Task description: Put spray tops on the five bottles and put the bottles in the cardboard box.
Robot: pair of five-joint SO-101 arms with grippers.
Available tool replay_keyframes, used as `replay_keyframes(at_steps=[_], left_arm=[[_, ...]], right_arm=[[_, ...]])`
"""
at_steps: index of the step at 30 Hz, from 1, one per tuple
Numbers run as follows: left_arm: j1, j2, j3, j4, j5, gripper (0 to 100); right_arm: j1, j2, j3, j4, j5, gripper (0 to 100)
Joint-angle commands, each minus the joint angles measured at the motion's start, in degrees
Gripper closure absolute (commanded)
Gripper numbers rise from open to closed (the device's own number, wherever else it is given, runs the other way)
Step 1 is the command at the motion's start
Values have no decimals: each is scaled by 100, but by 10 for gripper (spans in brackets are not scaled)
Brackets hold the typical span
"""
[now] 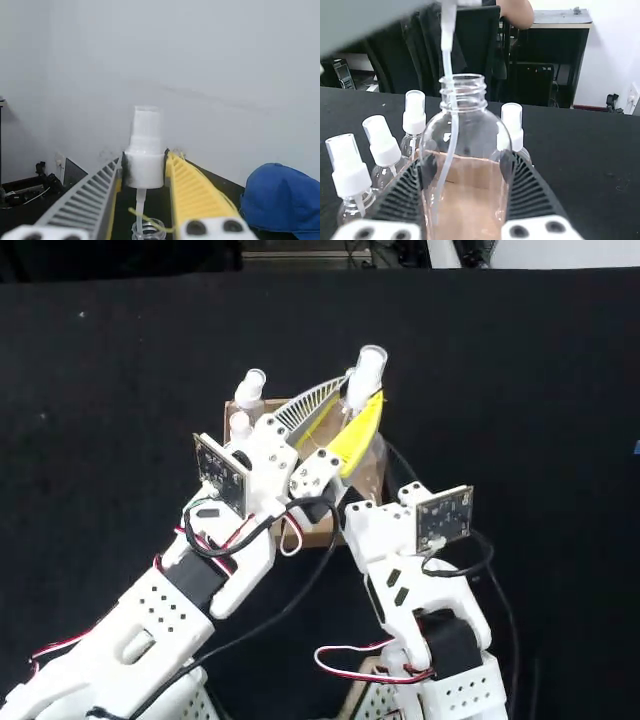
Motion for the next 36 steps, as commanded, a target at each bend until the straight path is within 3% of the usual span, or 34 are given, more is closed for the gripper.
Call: replay_keyframes(at_steps=[1, 7, 10, 20, 26, 36], left_arm=[[145, -202, -75, 35, 53, 968], [171, -202, -40, 132, 334, 753], [154, -299, -180, 774, 818, 696], [-84, -2101, -259, 2365, 967, 743], [-1297, -3068, -127, 3068, 985, 781], [-3389, -4659, 1244, 3112, 985, 894]], right_arm=[[-53, -567, -31, -149, -53, 987], [-53, -567, 110, -185, -26, 987], [-44, -567, 92, -185, -26, 987], [-44, -567, 92, -193, -35, 987], [-35, -567, 110, -607, -26, 987], [202, -505, 488, -1389, -70, 987]])
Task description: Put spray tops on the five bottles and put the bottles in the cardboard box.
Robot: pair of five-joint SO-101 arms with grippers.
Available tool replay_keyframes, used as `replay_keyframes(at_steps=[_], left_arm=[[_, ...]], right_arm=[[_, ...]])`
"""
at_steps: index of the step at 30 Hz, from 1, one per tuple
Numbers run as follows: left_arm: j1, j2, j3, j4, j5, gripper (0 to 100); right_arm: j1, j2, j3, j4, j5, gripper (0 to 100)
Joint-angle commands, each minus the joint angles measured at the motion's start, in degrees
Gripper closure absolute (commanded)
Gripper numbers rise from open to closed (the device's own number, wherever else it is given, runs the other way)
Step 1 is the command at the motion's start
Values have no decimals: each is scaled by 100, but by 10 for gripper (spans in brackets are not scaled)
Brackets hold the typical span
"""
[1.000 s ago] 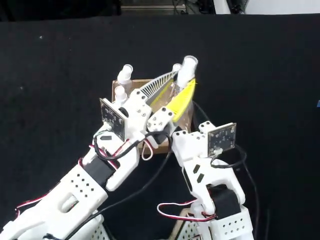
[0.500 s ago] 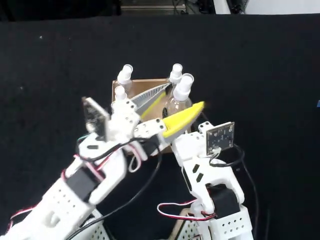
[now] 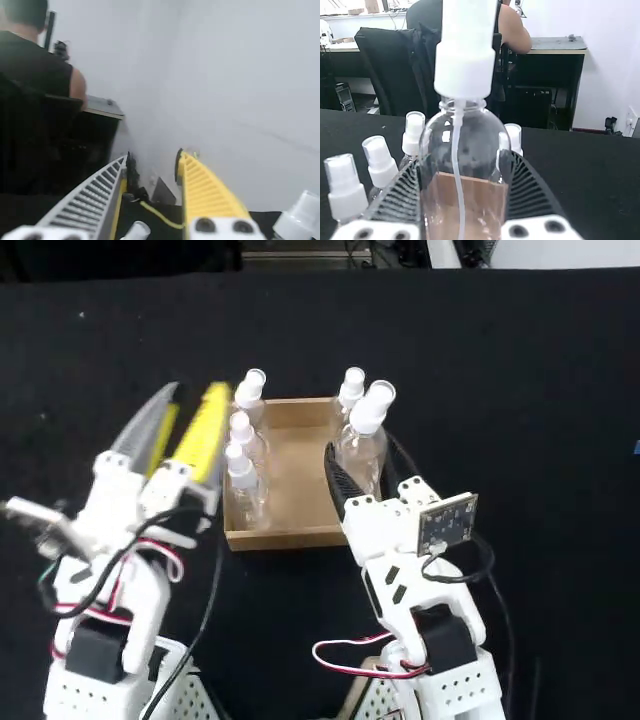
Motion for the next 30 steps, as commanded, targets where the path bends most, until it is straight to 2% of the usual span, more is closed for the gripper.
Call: replay_keyframes(at_steps=[1, 5, 13, 16, 21, 30], left_arm=[[-866, -888, 664, 18, 62, 908], [-1490, -1055, 1200, 9, 62, 956], [-2176, -1081, 2176, -35, 62, 970], [-2220, -1081, 2422, -35, 62, 970], [-2193, -1081, 2923, -62, 62, 970], [-2211, -1081, 2932, -26, 62, 970]], right_arm=[[202, -505, 136, -492, -62, 987], [202, -497, 488, -923, -26, 987], [211, 22, 505, -765, -18, 986], [237, 312, 523, -888, 0, 987], [686, 901, 549, -1934, -44, 988], [237, 2536, 549, -2945, -53, 988]])
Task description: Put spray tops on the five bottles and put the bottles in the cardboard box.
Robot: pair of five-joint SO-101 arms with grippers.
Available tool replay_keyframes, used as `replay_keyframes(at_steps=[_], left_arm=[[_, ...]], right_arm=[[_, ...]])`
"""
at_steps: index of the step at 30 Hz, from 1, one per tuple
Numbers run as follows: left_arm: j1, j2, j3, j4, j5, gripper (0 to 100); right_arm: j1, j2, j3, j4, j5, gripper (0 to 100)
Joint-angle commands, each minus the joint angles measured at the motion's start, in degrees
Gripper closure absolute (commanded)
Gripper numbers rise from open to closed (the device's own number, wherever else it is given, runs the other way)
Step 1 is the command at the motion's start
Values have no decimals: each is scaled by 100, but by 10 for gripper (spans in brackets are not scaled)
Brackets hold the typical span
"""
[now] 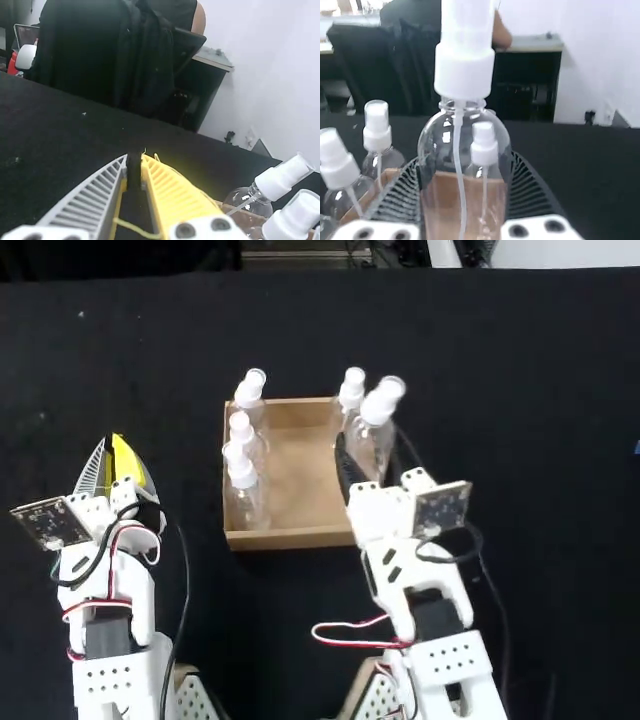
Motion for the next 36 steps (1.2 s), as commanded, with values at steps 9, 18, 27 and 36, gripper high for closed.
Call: replay_keyframes(at_steps=[9, 18, 27, 36], left_arm=[[-48, -114, 145, -26, 53, 970], [-48, -114, 145, -18, 53, 970], [-48, -114, 145, -18, 53, 970], [-48, -114, 145, -18, 53, 970]], right_arm=[[-114, 1903, -84, -1591, -44, 988], [-123, 3204, -127, -2532, -9, 988], [-123, 4505, -136, -3842, 0, 988], [-123, 5965, -154, -5600, 0, 988]])
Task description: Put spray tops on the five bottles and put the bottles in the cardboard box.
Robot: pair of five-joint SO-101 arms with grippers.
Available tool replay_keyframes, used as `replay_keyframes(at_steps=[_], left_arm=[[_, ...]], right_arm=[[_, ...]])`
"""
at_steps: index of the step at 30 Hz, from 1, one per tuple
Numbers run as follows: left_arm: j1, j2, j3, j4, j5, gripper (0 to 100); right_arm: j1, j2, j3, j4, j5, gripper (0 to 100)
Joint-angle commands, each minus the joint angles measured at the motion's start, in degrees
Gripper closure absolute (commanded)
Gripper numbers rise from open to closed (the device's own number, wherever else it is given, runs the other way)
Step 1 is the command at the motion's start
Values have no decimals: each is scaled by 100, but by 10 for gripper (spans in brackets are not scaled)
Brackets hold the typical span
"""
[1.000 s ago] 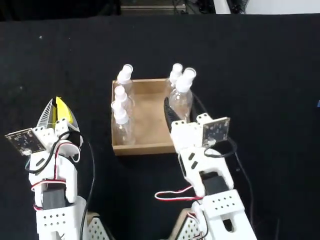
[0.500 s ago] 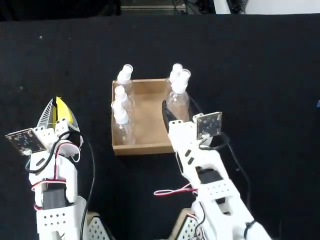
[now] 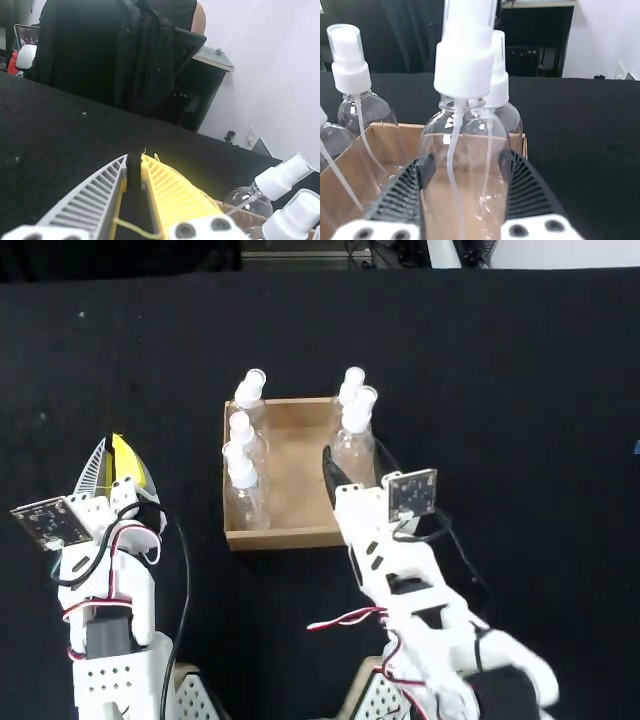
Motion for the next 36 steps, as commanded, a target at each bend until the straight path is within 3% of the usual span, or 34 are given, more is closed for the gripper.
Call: replay_keyframes(at_steps=[1, 5, 12, 29, 36], left_arm=[[-48, -114, 136, -18, 53, 970], [-57, -114, 136, -18, 53, 970], [-57, -114, 136, 273, 53, 970], [-57, -114, 136, 281, 53, 970], [-57, -114, 136, 281, 53, 970]], right_arm=[[-97, 523, -31, -958, 0, 988], [-149, 1165, -136, -1609, 0, 988], [-316, 2158, -637, -1705, 0, 986], [-343, 2360, -804, -2092, -9, 988], [-334, 3116, -1147, -2277, 0, 988]])
